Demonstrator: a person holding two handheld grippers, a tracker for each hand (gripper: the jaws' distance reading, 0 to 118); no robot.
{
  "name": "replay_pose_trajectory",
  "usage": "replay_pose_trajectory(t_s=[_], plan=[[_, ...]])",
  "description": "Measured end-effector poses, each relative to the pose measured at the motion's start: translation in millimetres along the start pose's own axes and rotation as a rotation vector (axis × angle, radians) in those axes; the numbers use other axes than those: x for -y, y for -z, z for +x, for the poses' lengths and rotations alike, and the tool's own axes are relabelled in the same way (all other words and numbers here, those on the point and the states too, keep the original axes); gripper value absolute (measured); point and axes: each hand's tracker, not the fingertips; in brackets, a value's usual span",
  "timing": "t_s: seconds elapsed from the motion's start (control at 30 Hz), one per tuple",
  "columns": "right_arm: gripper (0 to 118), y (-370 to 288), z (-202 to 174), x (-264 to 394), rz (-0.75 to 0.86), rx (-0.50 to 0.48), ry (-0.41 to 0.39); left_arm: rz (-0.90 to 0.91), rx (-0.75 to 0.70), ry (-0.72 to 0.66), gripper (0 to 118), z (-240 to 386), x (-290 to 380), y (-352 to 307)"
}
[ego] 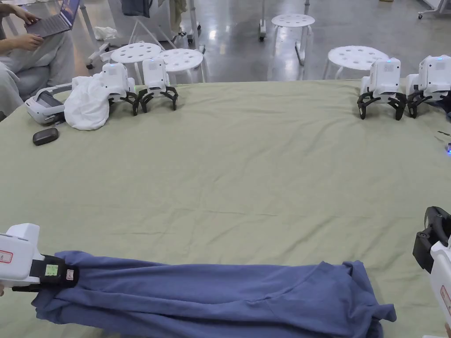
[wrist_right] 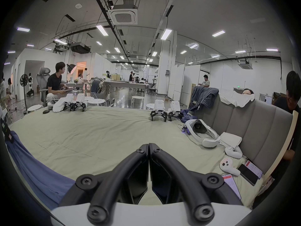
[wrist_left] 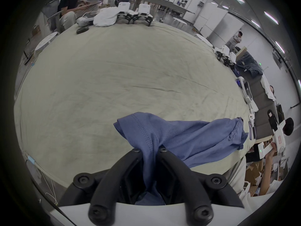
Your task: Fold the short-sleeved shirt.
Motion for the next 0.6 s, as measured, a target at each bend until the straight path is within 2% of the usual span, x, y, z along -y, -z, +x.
replay_pose_trajectory(t_s=[0.23, 0.47, 0.6], plan=[[4, -2, 5, 0, 0.003, -0.001, 0.005, -0.036, -0.046, 0.037, 9, 49, -2, 12], [4, -7, 6, -3, 0.013, -0.011, 0.01, -0.044, 0.116, 0.078, 9, 109, -5, 20], [4, -9, 7, -3, 0.017, -0.02, 0.013, -0.067, 0.159, 0.115, 9, 143, -2, 35]])
